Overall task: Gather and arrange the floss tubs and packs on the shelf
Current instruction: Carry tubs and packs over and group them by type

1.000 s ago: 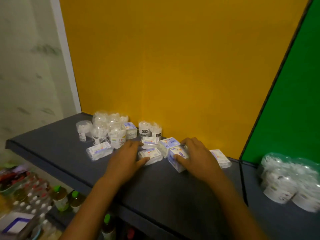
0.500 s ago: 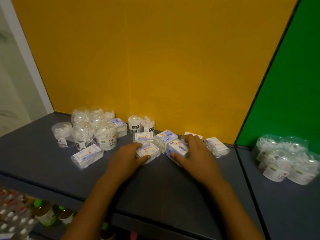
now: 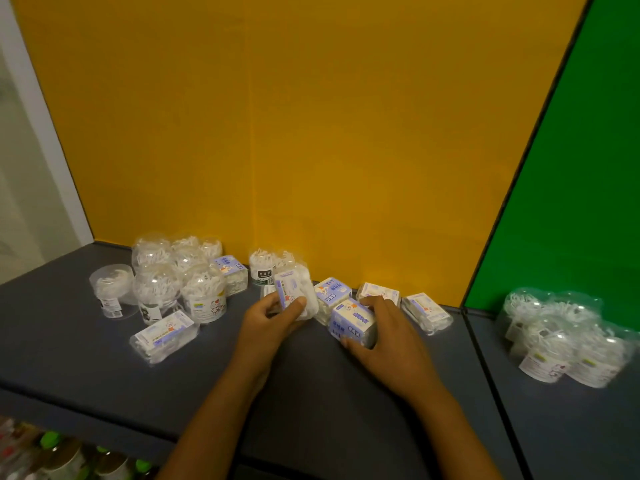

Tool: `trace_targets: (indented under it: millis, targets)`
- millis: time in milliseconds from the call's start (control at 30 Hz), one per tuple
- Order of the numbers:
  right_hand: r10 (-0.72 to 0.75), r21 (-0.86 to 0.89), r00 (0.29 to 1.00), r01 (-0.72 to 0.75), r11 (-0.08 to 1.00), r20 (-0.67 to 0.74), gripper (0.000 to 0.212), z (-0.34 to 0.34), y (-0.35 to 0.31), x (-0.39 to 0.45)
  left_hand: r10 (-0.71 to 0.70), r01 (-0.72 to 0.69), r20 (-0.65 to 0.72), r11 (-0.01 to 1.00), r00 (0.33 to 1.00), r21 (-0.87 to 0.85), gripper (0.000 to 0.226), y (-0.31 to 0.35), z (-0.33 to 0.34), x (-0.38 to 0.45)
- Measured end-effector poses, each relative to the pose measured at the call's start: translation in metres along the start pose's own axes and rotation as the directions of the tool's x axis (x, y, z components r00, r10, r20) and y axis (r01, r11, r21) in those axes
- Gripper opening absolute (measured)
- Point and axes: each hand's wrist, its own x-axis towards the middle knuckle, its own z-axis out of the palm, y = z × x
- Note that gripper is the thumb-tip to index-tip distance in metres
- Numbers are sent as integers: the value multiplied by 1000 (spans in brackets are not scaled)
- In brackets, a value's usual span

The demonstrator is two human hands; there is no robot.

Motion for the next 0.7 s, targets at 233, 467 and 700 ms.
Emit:
trace_targets:
  millis: [233, 467, 700]
  targets:
    - [59, -18, 998, -58, 998, 37, 72, 0, 9, -1, -77, 85, 45, 971, 996, -224, 42, -4, 10, -7]
    - [115, 94, 993, -117, 989, 34, 59, 4, 16, 4, -106, 100, -7, 959, 994, -266, 20, -6, 5, -3]
    - [94, 196, 993, -79, 977, -68, 56, -16, 20, 0, -114, 109, 6, 936, 993, -336, 23, 2, 9, -7]
